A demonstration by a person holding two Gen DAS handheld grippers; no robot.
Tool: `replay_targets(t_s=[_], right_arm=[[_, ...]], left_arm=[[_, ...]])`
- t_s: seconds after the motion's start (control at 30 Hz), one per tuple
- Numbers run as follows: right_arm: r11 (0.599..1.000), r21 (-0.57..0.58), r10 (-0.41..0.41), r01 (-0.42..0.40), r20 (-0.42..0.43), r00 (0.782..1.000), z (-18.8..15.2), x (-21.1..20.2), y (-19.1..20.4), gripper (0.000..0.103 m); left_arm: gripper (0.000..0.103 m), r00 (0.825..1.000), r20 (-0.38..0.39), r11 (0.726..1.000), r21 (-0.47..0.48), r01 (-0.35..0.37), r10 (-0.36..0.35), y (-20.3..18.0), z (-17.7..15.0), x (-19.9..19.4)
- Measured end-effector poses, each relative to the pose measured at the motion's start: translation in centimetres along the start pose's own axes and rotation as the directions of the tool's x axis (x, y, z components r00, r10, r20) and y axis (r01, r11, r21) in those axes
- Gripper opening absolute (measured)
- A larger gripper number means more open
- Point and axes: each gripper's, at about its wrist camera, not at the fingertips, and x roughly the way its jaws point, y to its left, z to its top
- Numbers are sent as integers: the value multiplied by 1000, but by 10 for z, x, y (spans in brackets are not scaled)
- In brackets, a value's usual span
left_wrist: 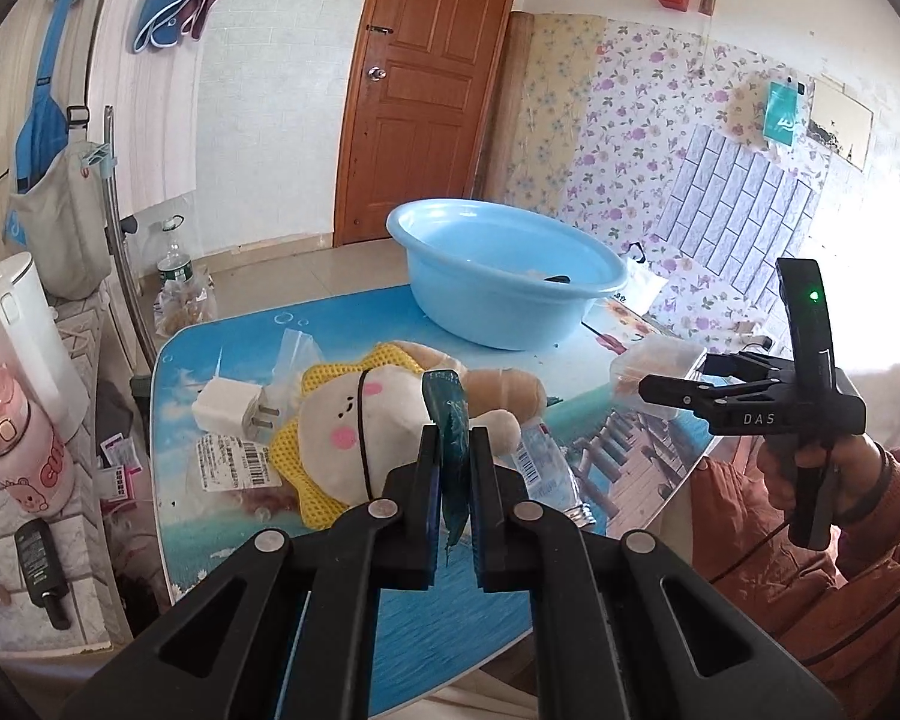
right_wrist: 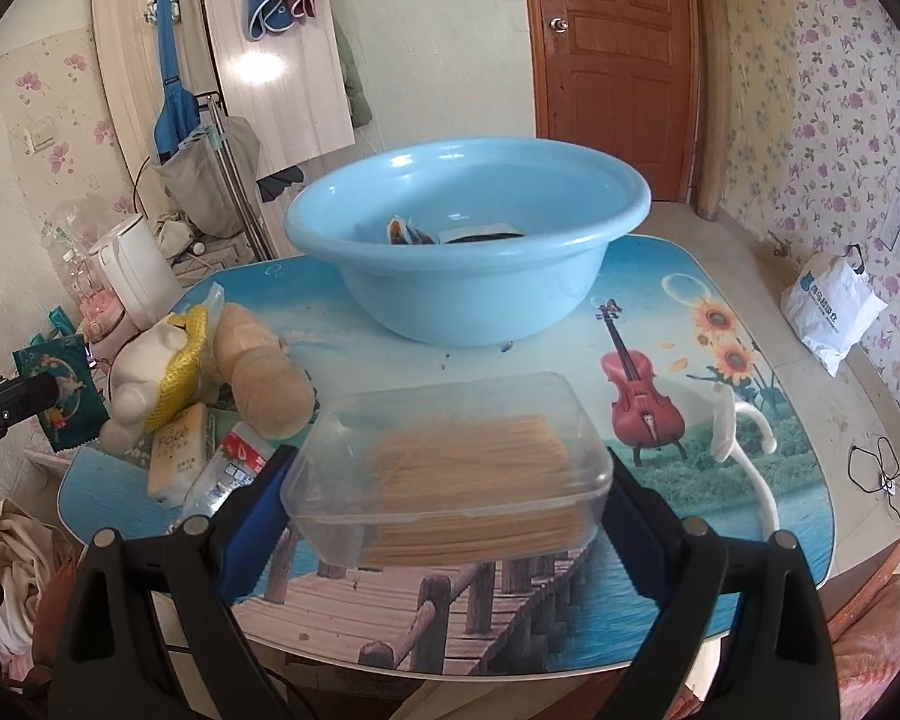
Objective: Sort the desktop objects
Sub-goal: 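Lift the green packet with left gripper while right lifts the toothpick box, then carry both items over the blue basin and open both grippers to drop them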
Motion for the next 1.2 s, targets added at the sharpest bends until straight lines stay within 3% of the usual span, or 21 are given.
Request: replay_targets(t_s=[0.57, 1.2], right_arm=[[998, -42, 42, -38, 104, 994, 36, -36, 12, 95], [997, -73, -3, 13, 124, 992, 87, -4, -10, 95]], left_arm=[[7, 999, 17, 999, 22, 29, -29, -20, 36, 12], [7, 993, 4, 989, 88, 121, -121, -43, 96, 78]])
